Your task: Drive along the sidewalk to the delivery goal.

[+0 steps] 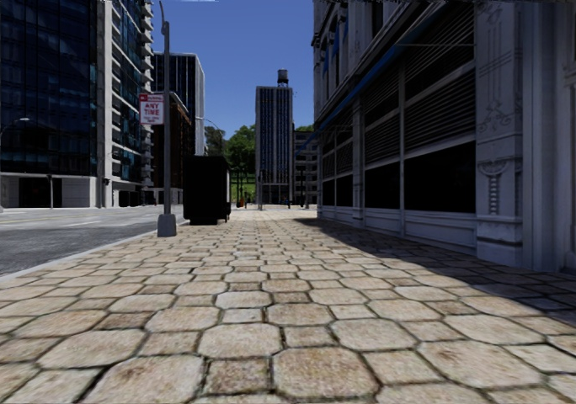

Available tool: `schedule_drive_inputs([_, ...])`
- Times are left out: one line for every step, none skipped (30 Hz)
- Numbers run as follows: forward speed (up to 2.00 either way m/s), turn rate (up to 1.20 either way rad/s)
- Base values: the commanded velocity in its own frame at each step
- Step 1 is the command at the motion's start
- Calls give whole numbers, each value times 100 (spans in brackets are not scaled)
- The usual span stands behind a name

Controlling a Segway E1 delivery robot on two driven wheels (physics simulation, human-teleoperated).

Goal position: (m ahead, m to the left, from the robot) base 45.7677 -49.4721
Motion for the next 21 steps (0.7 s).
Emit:
schedule_drive_inputs([184, 14])
schedule_drive_inputs([184, 2])
schedule_drive_inputs([184, 0])
schedule_drive_inputs([184, 0])
schedule_drive_inputs([184, 0])
schedule_drive_inputs([184, 0])
schedule_drive_inputs([184, 0])
schedule_drive_inputs([184, 0])
schedule_drive_inputs([184, 0])
schedule_drive_inputs([184, 0])
schedule_drive_inputs([184, 0])
schedule_drive_inputs([184, 0])
schedule_drive_inputs([184, 0])
schedule_drive_inputs([184, 0])
schedule_drive_inputs([184, 0])
schedule_drive_inputs([184, 0])
schedule_drive_inputs([184, 0])
schedule_drive_inputs([184, 0])
schedule_drive_inputs([184, 0])
schedule_drive_inputs([184, 0])
schedule_drive_inputs([184, 0])
